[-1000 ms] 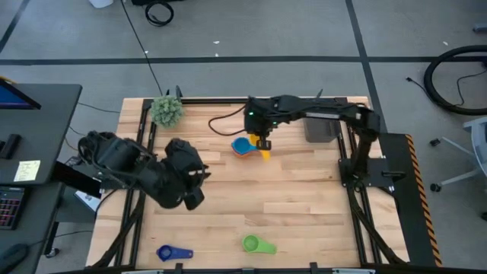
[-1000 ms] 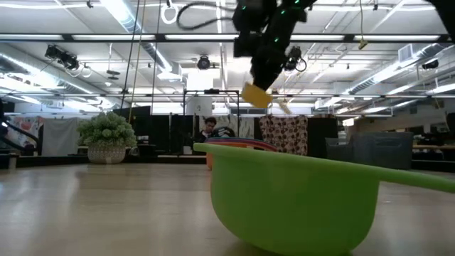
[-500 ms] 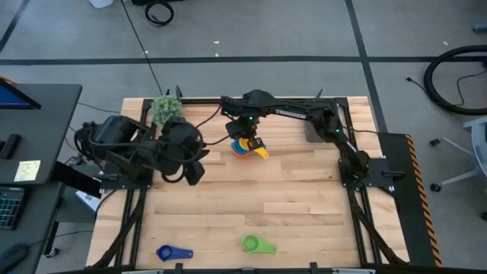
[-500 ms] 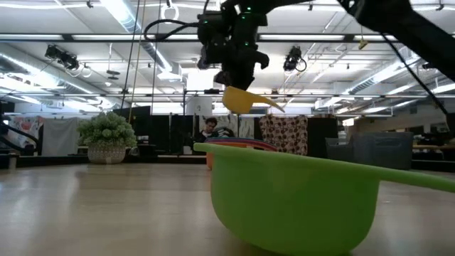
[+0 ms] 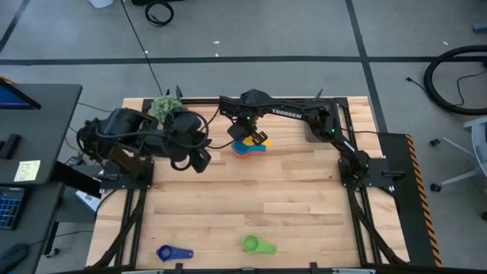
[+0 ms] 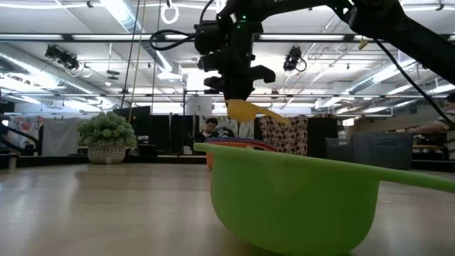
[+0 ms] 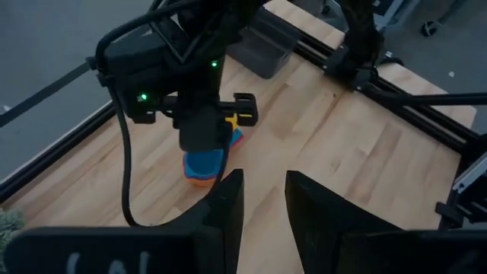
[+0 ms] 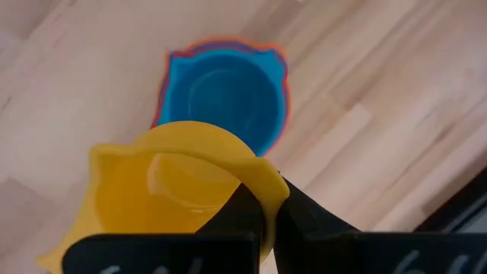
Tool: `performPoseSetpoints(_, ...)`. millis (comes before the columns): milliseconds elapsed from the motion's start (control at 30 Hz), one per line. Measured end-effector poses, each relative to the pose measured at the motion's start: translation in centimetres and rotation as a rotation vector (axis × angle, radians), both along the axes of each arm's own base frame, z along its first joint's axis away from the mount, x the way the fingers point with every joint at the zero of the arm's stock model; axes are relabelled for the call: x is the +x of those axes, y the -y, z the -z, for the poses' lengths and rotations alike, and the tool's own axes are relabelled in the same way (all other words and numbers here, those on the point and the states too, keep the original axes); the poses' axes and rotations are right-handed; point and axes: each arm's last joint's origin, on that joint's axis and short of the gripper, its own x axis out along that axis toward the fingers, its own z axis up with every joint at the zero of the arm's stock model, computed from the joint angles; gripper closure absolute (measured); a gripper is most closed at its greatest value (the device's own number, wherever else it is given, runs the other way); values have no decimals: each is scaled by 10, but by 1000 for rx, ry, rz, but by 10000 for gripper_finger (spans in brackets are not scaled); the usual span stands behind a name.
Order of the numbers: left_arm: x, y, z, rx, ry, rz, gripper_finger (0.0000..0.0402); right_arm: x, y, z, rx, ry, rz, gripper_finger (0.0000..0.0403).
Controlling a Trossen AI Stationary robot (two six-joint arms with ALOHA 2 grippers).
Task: Nest measuring cups in basket
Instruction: Stack the yellow measuring cup on top of the light blue measuring cup
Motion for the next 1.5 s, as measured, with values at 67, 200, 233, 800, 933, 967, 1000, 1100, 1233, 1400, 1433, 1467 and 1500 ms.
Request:
performPoseSetpoints(67, 0, 0, 0, -7, -5, 11, 299, 1, -2, 0, 1, 12, -54, 390)
performPoseSetpoints(200, 0, 1, 0, -17, -8, 20, 299, 5, -5, -1, 28, 58, -115, 390)
performPoseSetpoints(233, 0, 1, 0, -18, -8, 19, 299, 7, -5, -1, 42, 80, -119, 390)
performPoseSetpoints(800, 0, 1, 1, -42, -9, 28, 299, 20, -2, 23, 44, 91, -122, 390)
performPoseSetpoints(933, 0, 1, 1, -42, -10, 28, 299, 19, 1, 24, 44, 91, -116, 390)
performPoseSetpoints(967, 0, 1, 1, -42, -10, 28, 299, 19, 2, 25, 44, 90, -114, 390)
performPoseSetpoints(1000, 0, 1, 1, -42, -10, 28, 299, 19, 3, 26, 46, 85, -112, 390)
performPoseSetpoints(1100, 0, 1, 1, -42, -10, 29, 299, 17, 6, 29, 50, 74, -102, 390)
performPoseSetpoints(1233, 0, 1, 1, -41, -11, 30, 299, 14, 7, 39, 62, 42, -96, 381)
performPoseSetpoints(1400, 0, 2, 1, -50, -20, 51, 299, 13, 6, 46, 72, 14, -95, 348)
performPoseSetpoints(1433, 0, 2, 1, -52, -21, 54, 299, 13, 6, 46, 71, 16, -96, 344)
performPoseSetpoints(1467, 0, 2, 1, -53, -21, 55, 299, 13, 6, 46, 70, 20, -95, 342)
performPoseSetpoints(1500, 0, 2, 1, -53, -21, 55, 299, 13, 6, 46, 70, 24, -90, 340)
